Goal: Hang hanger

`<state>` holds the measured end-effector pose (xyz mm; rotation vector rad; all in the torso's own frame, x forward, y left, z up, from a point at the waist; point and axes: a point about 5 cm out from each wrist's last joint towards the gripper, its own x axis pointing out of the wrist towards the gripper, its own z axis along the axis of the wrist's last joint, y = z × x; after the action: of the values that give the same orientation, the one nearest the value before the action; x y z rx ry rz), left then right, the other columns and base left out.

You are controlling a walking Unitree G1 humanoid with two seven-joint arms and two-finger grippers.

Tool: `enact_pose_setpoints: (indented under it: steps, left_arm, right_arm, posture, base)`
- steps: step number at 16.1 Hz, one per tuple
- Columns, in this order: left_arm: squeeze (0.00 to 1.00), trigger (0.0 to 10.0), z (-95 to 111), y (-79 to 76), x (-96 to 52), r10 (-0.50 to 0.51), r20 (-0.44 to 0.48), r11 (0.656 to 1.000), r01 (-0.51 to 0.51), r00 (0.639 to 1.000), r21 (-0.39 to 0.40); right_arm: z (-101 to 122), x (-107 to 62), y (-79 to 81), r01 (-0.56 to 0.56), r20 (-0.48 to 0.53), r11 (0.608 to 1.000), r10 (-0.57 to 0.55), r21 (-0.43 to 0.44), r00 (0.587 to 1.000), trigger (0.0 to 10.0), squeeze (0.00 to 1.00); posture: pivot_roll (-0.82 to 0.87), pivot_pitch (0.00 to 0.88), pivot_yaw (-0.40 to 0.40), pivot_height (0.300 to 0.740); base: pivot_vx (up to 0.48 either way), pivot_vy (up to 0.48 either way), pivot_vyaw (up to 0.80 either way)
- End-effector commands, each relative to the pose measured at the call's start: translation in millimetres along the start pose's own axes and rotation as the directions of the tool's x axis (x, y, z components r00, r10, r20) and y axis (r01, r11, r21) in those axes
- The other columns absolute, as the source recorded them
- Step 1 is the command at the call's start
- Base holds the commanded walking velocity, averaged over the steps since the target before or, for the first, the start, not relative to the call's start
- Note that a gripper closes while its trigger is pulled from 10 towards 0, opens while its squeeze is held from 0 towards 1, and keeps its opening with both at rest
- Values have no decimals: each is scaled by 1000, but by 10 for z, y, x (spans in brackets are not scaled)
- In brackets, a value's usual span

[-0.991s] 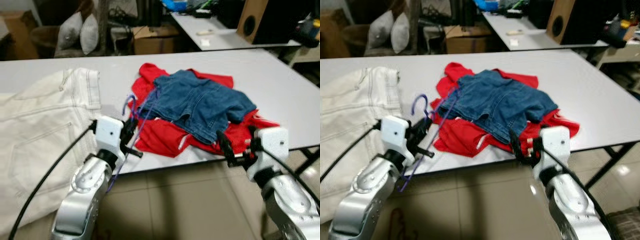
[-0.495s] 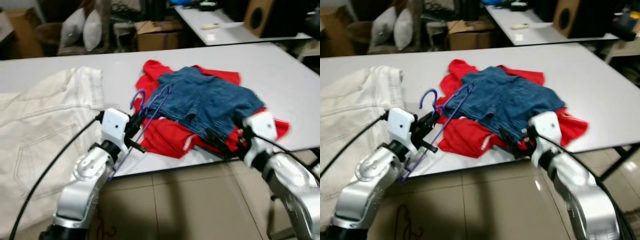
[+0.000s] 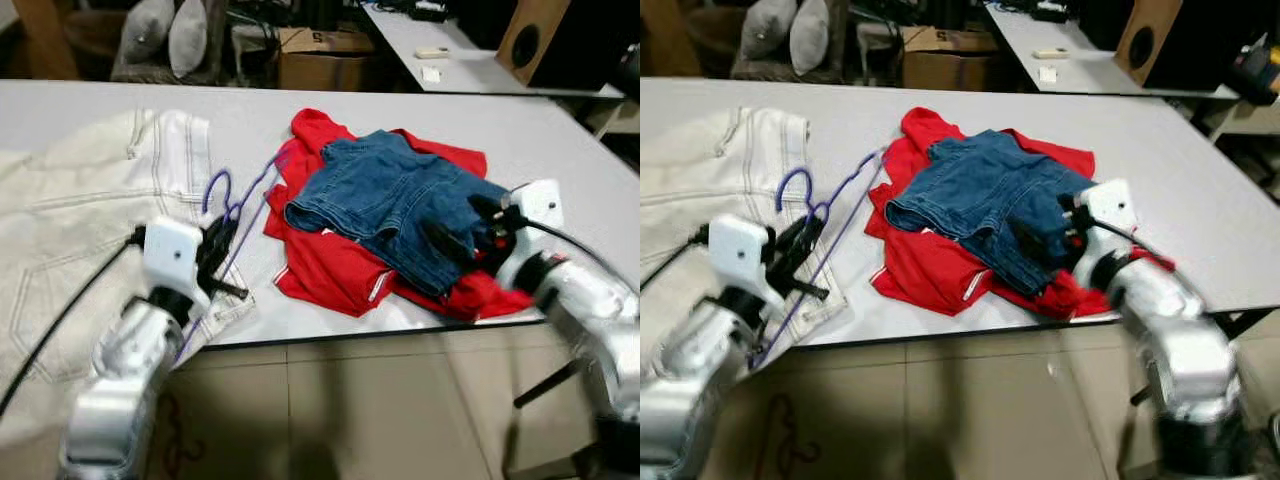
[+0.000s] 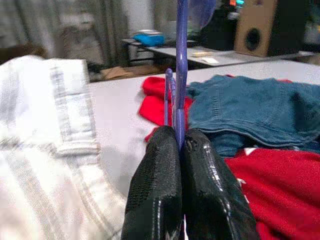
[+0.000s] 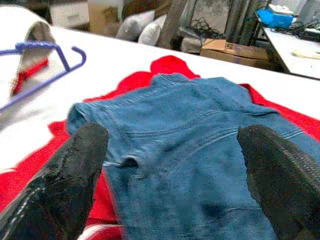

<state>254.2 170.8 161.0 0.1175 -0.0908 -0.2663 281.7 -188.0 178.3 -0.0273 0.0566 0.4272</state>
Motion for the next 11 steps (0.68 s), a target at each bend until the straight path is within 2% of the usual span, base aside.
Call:
enact_pose_setpoints:
  steps: [1, 2, 3, 5, 7, 9, 11]
  left_arm:
    - [0, 10000, 19, -48, -36, 17, 2, 1000, -17, 1000, -8]
    - [0, 10000, -6, -169, -49, -8, -8, 999, 7, 1000, -31]
    - [0, 10000, -14, -236, -23, -32, -11, 999, 32, 999, -35]
    - [0, 10000, -14, -294, 55, -72, -13, 996, 71, 997, -46]
    - [0, 10000, 0, -306, 112, -114, -6, 993, 114, 993, -41]
    - [0, 10000, -4, -252, 165, -102, -5, 994, 101, 995, -41]
    - [0, 10000, 24, -262, 206, -100, 20, 994, 101, 995, -36]
  right_arm:
    - [-32, -112, -9, 55, 10, 999, -55, 3, 998, 10000, 0]
    - [-116, -229, 84, 105, 18, 994, -106, 44, 994, 10000, 0]
    - [-147, -284, 115, 162, 12, 986, -163, 36, 987, 10000, 0]
    - [-172, -337, 199, 200, 35, 978, -202, 58, 979, 10000, 0]
    - [-184, -350, 276, 194, 33, 980, -195, 46, 980, 10000, 0]
    - [-176, -342, 238, 223, 20, 975, -223, 13, 975, 10000, 0]
    - [-165, -384, 234, 216, 28, 976, -216, 6, 976, 10000, 0]
  posture:
    - [9, 62, -122, 740]
    - [-2, 65, -99, 740]
    - [-4, 65, -94, 740]
    - [-19, 60, -58, 740]
    - [-42, 42, -34, 740]
    - [-53, 26, -28, 740]
    - [-55, 23, -21, 740]
  base:
    - [0, 0, 0]
    - [0, -255, 0]
    - [0, -255, 0]
    - [0, 0, 0]
    - [0, 0, 0]
    - [0, 0, 0]
    - [0, 0, 0]
